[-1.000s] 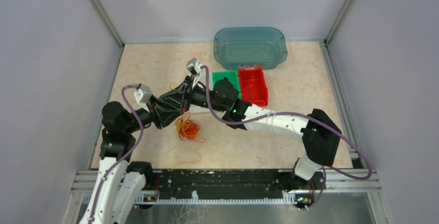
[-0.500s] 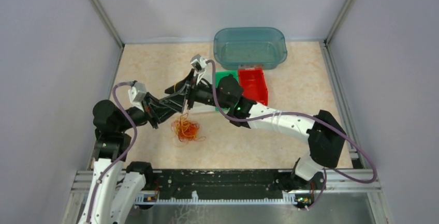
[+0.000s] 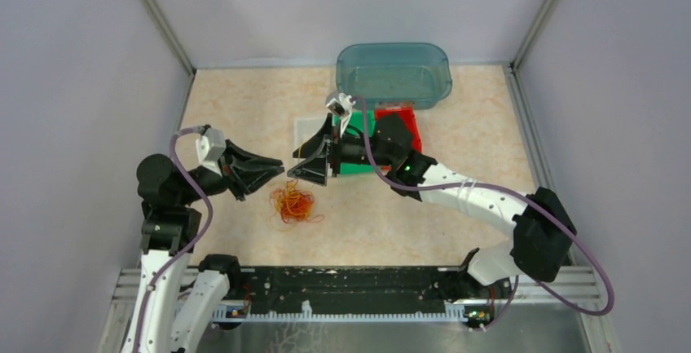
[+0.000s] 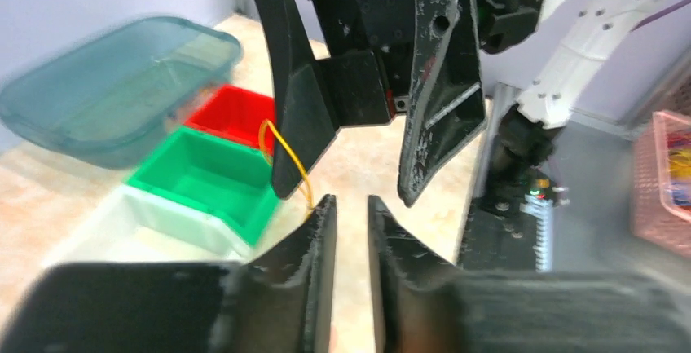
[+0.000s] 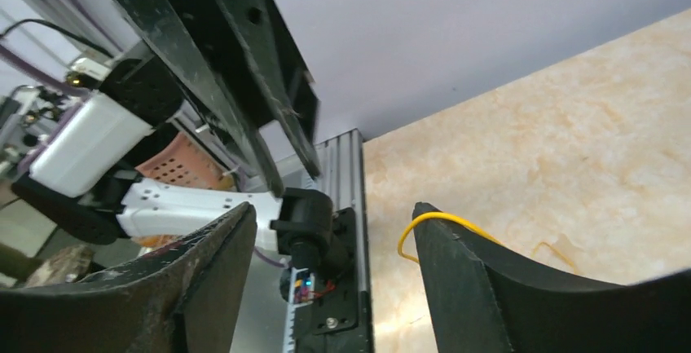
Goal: Untangle the cables
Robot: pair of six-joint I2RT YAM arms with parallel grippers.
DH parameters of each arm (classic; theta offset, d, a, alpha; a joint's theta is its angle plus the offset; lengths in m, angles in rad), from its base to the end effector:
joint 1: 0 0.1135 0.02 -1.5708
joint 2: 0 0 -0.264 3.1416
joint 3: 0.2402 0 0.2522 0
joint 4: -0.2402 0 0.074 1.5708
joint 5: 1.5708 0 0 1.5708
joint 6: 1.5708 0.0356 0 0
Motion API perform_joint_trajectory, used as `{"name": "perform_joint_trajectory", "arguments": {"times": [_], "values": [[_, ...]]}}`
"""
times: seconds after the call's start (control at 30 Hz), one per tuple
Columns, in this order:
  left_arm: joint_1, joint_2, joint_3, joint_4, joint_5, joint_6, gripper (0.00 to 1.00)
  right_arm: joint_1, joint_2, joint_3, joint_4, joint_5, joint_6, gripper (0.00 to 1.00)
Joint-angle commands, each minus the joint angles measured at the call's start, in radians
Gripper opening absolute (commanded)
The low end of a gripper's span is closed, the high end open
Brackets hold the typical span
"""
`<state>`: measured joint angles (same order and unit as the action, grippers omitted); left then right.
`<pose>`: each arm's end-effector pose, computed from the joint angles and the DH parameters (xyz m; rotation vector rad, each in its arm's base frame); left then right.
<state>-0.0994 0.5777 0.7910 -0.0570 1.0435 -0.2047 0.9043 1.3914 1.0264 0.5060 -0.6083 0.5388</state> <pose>0.1127 -0.0422 0.3825 0.8076 1.3490 -0.9725 0.1851 0.2683 0.3564 -0.8457 1.4444 1.5686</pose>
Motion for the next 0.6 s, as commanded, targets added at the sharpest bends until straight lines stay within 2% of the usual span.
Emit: {"name": "perform_joint_trajectory", "arguments": {"times": [0.0,0.07,0.23,0.3,0.43,0.57], "values": [[-0.002,-0.003,-0.050,-0.092,0.131,0.097,0.44,0.004,0.012,0.071,0.077,-0.054,0.059,0.66],[-0.002,-0.014,-0.082,-0.146,0.160,0.178,0.51,0.005,0.033,0.097,0.116,-0.054,0.095,0.57],[-0.002,-0.021,-0.143,-0.128,0.099,0.230,0.60,0.032,0.074,0.168,0.113,-0.046,0.092,0.33],[-0.002,-0.002,-0.152,-0.066,0.064,0.208,0.60,0.044,0.091,0.190,0.099,-0.048,0.087,0.26],[-0.002,0.037,-0.142,0.015,0.034,0.167,0.57,0.062,0.113,0.219,0.091,-0.052,0.093,0.18],[-0.002,0.065,-0.132,0.027,0.102,0.144,0.49,0.080,0.132,0.244,0.090,-0.053,0.097,0.14]]}}
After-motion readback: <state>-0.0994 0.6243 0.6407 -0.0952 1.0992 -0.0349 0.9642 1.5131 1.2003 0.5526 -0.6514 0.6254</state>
